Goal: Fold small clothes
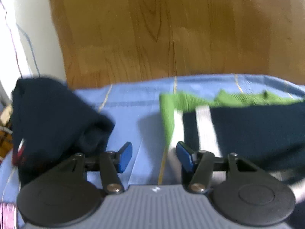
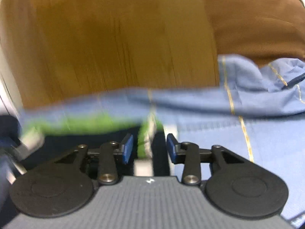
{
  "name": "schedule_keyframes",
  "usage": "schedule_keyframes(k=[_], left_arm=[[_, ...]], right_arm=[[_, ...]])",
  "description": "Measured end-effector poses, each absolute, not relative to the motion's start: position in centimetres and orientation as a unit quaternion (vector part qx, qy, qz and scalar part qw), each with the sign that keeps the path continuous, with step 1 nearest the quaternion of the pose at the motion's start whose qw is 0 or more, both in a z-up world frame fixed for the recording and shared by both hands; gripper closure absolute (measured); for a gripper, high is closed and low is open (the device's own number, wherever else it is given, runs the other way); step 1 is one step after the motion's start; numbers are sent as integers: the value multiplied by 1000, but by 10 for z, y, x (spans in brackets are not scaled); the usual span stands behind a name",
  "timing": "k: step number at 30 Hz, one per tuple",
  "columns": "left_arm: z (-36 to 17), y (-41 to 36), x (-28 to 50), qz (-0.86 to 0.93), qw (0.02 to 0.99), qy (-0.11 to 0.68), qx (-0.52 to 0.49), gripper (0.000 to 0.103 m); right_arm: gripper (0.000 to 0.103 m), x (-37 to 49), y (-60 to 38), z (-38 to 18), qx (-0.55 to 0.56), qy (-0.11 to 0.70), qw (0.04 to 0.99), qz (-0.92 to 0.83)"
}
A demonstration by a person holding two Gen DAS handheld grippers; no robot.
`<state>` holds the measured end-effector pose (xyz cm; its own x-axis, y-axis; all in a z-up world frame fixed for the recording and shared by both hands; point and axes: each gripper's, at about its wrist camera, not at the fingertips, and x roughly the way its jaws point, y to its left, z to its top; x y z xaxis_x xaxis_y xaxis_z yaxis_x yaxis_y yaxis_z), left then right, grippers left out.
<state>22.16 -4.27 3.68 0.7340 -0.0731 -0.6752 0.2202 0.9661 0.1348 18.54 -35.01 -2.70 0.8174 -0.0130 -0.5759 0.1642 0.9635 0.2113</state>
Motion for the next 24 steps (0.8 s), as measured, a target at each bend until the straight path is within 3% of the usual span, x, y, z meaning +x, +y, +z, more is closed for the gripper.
schedule_keyframes(k=[2, 4, 11, 19, 21, 22, 23, 24], left_arm=[[39, -23, 194, -90, 921, 365, 99, 50], [40, -1, 167, -117, 912, 384, 78, 48], [33, 52, 58, -192, 886, 419, 55, 47], [24, 68, -20, -212, 883, 417, 30, 45], [24, 61, -33, -215, 885, 410, 46, 49], [23, 56, -37, -216, 886, 406, 58, 64], [23, 50, -43, -223, 886, 401, 69, 87], [23, 46, -47, -229, 885, 398, 75, 92]], right_arm=[[45, 182, -357, -25, 131, 302, 941, -83], [50, 166, -359, -16, 164, 288, 938, -97], [50, 54, -333, -9, 202, 276, 939, 28], [50, -61, -319, -35, 254, 288, 921, 57], [50, -78, -316, -42, 263, 291, 918, 58], [50, -88, -311, -40, 260, 287, 920, 60], [50, -94, -306, -41, 257, 285, 921, 65], [53, -98, -302, -42, 255, 284, 922, 70]])
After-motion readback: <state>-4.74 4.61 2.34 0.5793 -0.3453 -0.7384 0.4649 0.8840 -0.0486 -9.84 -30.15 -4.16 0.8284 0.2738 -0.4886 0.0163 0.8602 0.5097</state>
